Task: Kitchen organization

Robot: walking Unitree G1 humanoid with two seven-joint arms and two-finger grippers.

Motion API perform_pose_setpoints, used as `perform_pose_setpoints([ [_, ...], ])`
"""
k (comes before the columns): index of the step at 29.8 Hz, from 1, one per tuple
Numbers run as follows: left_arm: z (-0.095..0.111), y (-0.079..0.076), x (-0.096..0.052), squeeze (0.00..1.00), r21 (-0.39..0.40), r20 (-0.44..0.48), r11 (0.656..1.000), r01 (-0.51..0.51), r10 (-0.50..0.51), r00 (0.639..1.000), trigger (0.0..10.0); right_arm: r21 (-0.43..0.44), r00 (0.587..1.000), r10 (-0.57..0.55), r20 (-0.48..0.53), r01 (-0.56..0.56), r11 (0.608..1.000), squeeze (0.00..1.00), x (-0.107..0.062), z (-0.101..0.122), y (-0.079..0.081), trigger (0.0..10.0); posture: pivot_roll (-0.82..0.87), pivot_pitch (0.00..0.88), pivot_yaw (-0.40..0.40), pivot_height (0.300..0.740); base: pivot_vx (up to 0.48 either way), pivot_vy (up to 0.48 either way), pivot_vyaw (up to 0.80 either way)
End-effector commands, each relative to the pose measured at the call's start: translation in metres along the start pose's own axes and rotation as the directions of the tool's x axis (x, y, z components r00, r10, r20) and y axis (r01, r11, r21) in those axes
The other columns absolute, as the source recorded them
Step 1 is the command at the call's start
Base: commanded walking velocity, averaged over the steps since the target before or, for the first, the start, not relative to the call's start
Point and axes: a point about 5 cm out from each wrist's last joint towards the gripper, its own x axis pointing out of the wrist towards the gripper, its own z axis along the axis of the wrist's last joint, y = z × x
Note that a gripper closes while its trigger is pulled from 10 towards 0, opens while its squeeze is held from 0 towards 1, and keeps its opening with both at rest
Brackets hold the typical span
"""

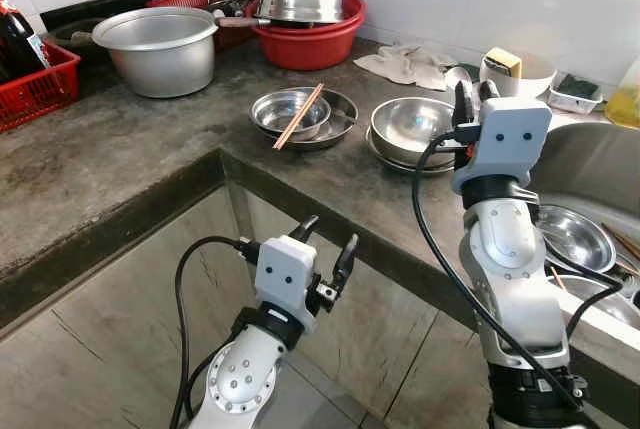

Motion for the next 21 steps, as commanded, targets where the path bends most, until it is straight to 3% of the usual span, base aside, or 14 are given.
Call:
perform_pose_setpoints([
  [1, 0.0008, 0.0017, 0.0000, 0.00, 0.020, -0.008, 1.000, -0.002, 0.003, 1.000, 10.0, 0.000, 1.000, -0.017, -0.003, 0.017, 1.000, 0.00, -0.0011, 0.0020, -0.0027, 0.0, 0.10, 0.092, 0.010, 0.740, 0.000, 0.000, 0.00],
  [6, 0.0002, -0.0002, 0.0001, 0.00, 0.034, -0.008, 0.999, 0.022, -0.022, 1.000, 10.0, 0.000, 1.000, -0.016, -0.006, 0.016, 1.000, 0.00, -0.0016, 0.0017, -0.0033, 0.0, 0.10, 0.091, 0.013, 0.740, 0.000, 0.000, -0.63],
  [8, -0.0009, 0.0005, 0.0001, 0.00, 0.046, -0.016, 0.999, 0.014, -0.013, 1.000, 10.0, 0.001, 1.000, -0.017, -0.009, 0.017, 1.000, 0.00, -0.0020, 0.0017, -0.0036, 0.0, 0.10, 0.090, 0.013, 0.740, 0.000, -0.446, -0.78],
  [12, -0.0037, 0.0035, 0.0013, 0.00, 0.013, -0.040, 1.000, -0.017, 0.018, 0.999, 10.0, -0.002, 1.000, -0.015, -0.012, 0.015, 1.000, 0.00, -0.0030, 0.0023, -0.0044, 0.0, 0.09, 0.087, 0.010, 0.740, 0.000, -0.206, -0.78],
  [19, -0.0025, 0.0034, 0.0029, 0.00, 0.051, -0.024, 0.999, -0.002, 0.003, 1.000, 10.0, -0.007, 1.000, -0.008, -0.016, 0.008, 1.000, 0.00, -0.0065, 0.0029, -0.0031, 0.0, 0.09, 0.077, 0.013, 0.740, 0.000, 0.000, -0.78],
  [21, -0.0031, 0.0026, 0.0024, 0.00, 0.058, -0.027, 0.998, 0.008, -0.006, 1.000, 10.0, -0.010, 1.000, -0.005, -0.026, 0.005, 1.000, 0.00, -0.0084, 0.0020, -0.0028, 0.0, 0.09, 0.076, 0.017, 0.740, 0.122, -0.416, -0.78],
])
